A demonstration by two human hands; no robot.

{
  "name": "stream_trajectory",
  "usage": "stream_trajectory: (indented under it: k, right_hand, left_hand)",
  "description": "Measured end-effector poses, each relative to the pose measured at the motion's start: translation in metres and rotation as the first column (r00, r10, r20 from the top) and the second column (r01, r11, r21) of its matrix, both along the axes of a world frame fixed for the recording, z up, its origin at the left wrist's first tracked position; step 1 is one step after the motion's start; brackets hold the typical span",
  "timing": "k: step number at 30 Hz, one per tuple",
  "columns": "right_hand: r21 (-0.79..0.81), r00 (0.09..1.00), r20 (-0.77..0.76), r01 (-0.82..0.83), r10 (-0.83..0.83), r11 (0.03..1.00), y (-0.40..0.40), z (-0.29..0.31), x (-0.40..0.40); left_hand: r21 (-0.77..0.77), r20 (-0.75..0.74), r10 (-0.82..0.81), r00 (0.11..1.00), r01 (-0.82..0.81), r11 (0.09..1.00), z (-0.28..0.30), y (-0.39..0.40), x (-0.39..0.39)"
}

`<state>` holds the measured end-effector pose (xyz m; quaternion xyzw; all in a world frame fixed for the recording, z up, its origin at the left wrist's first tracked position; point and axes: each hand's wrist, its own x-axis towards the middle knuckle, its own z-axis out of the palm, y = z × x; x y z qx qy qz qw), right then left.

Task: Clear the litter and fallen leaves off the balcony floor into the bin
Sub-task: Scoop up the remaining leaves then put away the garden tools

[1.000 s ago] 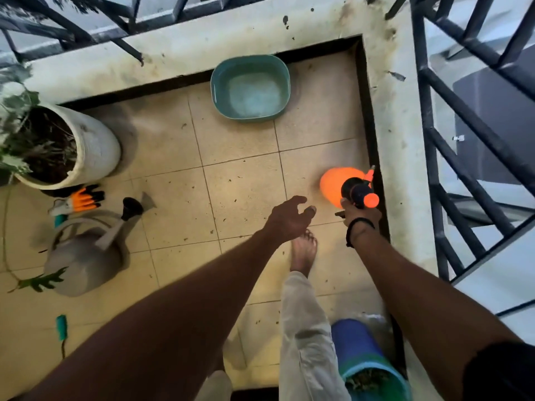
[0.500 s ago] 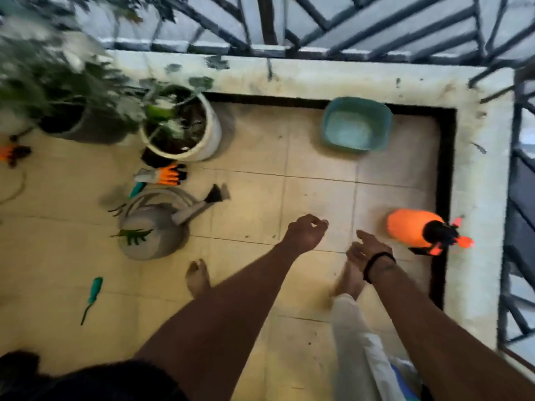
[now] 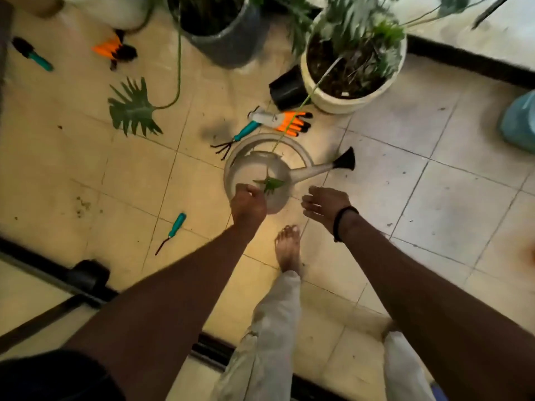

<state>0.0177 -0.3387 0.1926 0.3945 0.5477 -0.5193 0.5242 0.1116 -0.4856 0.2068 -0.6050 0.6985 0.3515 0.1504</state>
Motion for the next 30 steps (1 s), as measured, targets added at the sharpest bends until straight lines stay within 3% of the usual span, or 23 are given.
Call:
stream_trajectory:
  k: [5,9,12,19,25,30]
  right_hand:
    - [0.085,0.979,-0.080,-0.179,0.186,0.980,-0.076,-0.044,-0.002]
    - [0.163,0.909,-0.187,-0.346,0.373,0.924,-0.116,-0.129,-0.016]
    - [0.180,0.837,-0.235,-0.462,0.494,0.868,-0.144,-0.132,-0.026]
    - [0.210,0.905,-0.261,-0.287,0.336,0.935,-0.149,-0.173,-0.038]
    - [0.161,0.994,-0.099,-0.035,0.052,0.986,-0.124,-0.159,-0.039]
    - [0.226,0.987,0.073,0.121,-0.141,0.966,-0.091,-0.101,-0.038]
  left_hand:
    - [-0.007,0.021,0.063,0.998,-0.063,0.998,-0.055,-0.073,0.014]
    - [0.045,0.076,-0.202,0.976,0.199,0.979,-0.122,-0.129,-0.002]
    - [0.138,0.077,-0.403,0.912,0.391,0.910,-0.171,-0.162,-0.032]
    - [0.256,-0.019,-0.533,0.846,0.519,0.815,-0.235,-0.187,-0.081]
    - [0.310,-0.236,-0.547,0.803,0.596,0.741,-0.185,-0.176,-0.060]
    - [0.515,-0.359,-0.550,0.754,0.652,0.557,-0.130,-0.131,-0.028]
